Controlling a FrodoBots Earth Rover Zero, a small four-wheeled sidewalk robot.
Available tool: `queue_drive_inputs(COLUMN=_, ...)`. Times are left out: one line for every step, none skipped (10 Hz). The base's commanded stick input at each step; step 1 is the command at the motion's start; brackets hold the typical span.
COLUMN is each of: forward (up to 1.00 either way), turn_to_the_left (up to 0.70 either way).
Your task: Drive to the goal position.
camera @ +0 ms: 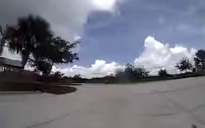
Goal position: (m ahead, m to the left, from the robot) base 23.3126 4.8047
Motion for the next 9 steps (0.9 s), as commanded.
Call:
queue_drive_inputs(forward=0.85, turn_to_the_left=0.0)
queue_drive_inputs(forward=0.85, turn_to_the_left=0.0)
queue_drive_inputs(forward=0.85, turn_to_the_left=0.0)
queue_drive_inputs(forward=0.85, turn_to_the_left=0.0)
queue_drive_inputs(forward=0.85, turn_to_the_left=0.0)
queue_drive_inputs(forward=0.85, turn_to_the_left=0.0)
queue_drive_inputs(forward=0.85, turn_to_the_left=0.0)
queue_drive_inputs(forward=0.85, turn_to_the_left=0.0)
queue_drive_inputs(forward=0.85, turn_to_the_left=0.0)
